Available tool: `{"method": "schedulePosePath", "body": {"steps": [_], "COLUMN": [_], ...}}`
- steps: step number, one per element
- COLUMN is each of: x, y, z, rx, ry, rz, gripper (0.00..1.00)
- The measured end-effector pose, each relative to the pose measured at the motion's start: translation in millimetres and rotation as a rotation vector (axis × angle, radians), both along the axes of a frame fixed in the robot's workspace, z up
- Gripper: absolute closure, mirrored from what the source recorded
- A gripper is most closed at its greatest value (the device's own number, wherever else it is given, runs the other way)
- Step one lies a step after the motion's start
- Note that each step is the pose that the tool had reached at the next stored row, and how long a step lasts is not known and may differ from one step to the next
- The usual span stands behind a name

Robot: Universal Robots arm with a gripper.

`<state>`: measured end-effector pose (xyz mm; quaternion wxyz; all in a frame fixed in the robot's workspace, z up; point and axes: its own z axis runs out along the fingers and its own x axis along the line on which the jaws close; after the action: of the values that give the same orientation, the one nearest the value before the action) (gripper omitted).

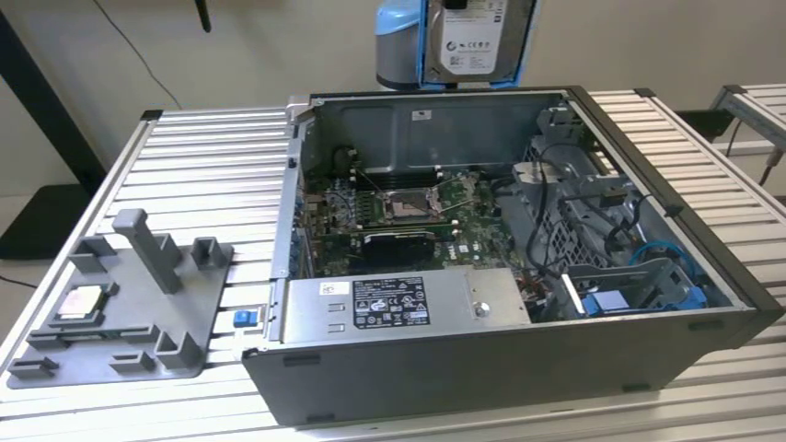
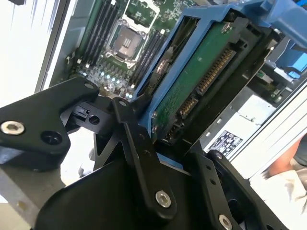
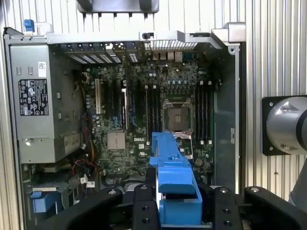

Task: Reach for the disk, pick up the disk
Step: 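Pick up the disk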

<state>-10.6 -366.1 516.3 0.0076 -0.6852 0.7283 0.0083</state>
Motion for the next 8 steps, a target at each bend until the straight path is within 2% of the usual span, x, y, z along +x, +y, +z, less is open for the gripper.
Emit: {"method": "schedulePosePath", "body": {"steps": [8], "x": [21.9], "y": [0.1], "z": [0.0], "rx": [0.0000], "ry": [0.0000], "rz": [0.000], "gripper": [1.00]}}
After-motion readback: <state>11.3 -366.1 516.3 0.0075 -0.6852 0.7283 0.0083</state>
